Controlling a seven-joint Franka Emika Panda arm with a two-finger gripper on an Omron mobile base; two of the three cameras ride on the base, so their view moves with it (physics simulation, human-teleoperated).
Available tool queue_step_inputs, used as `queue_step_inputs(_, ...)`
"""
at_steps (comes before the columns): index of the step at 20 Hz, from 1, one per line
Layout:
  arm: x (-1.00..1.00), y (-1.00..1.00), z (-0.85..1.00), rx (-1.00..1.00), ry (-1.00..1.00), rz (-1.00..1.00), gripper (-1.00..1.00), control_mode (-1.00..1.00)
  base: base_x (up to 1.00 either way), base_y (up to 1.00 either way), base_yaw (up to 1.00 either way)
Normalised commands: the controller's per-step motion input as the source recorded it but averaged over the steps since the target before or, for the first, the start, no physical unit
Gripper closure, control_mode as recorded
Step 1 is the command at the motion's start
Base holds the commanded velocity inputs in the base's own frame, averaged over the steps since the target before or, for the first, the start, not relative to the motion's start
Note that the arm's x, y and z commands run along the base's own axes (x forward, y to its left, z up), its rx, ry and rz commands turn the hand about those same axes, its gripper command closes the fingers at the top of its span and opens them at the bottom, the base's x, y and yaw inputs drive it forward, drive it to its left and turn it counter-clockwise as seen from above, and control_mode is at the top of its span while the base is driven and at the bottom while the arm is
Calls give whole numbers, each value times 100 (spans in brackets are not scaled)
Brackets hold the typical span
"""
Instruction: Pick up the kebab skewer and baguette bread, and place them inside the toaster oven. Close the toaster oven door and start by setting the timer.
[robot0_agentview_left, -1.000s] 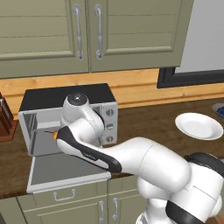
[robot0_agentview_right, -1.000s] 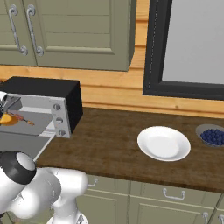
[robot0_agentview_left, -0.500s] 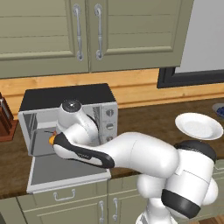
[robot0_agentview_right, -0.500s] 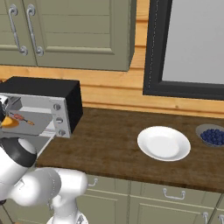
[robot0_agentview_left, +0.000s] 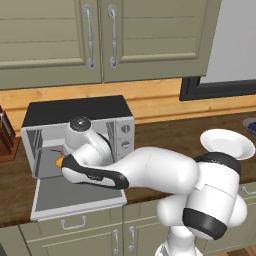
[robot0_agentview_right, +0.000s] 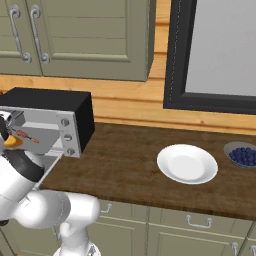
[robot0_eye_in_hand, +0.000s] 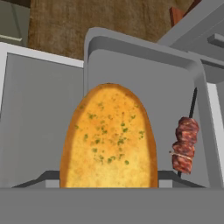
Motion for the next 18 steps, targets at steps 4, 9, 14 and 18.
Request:
queue_step_inputs(4, 0, 1, -12, 0, 0, 0, 100, -100, 0, 0, 0)
queue_step_inputs(9, 0, 0, -14, 0, 0, 0, 100, -100, 0, 0, 0)
queue_step_inputs(14, 1, 0, -3, 0, 0, 0, 100, -100, 0, 0, 0)
queue_step_inputs(18, 0, 0, 12, 0, -1, 0, 100, -100, 0, 0, 0)
